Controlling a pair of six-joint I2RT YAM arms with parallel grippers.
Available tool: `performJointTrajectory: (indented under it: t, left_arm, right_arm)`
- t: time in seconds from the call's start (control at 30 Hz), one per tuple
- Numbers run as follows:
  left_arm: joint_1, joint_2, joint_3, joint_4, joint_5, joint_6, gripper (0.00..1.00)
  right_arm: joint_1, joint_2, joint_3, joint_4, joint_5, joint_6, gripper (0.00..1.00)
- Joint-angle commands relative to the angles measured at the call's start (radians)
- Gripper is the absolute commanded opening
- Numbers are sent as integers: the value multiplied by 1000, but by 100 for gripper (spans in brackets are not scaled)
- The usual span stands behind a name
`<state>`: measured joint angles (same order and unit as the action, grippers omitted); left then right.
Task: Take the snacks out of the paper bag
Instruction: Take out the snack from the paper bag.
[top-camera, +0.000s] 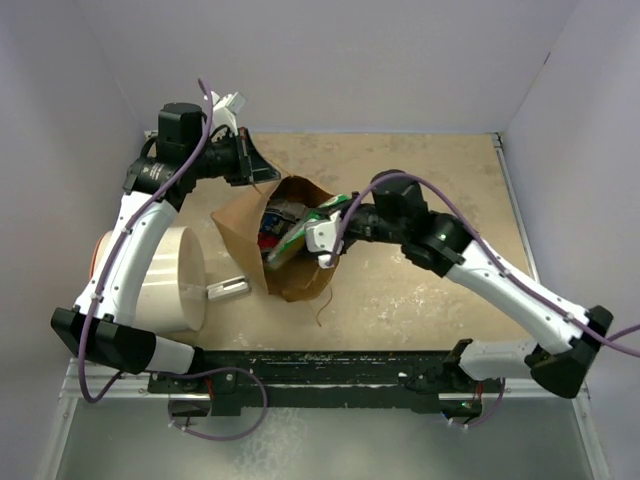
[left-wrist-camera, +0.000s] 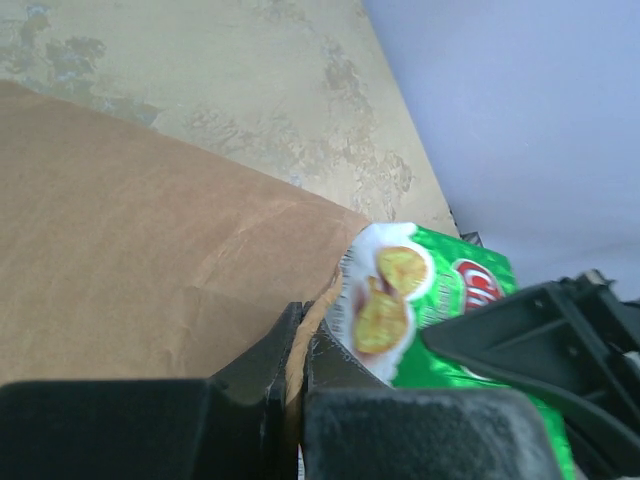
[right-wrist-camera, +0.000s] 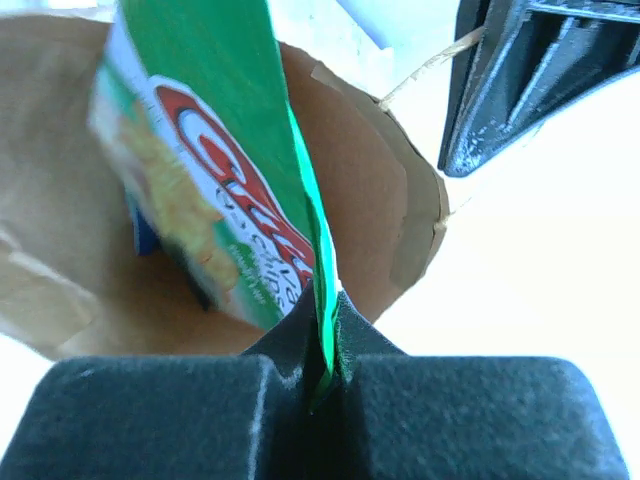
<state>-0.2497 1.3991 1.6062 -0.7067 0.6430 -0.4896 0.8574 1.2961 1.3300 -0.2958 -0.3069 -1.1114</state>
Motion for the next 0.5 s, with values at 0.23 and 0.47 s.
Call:
performJointTrajectory:
  t: [0.23,0.47]
  left_arm:
    - [11,31,117,-6,-52,0,0]
    - [12,44,137,-34,-76,17,0]
  right_arm:
    - [5,-249,300,-498,-50,278,0]
    - [5,-397,309,-610,27,511,0]
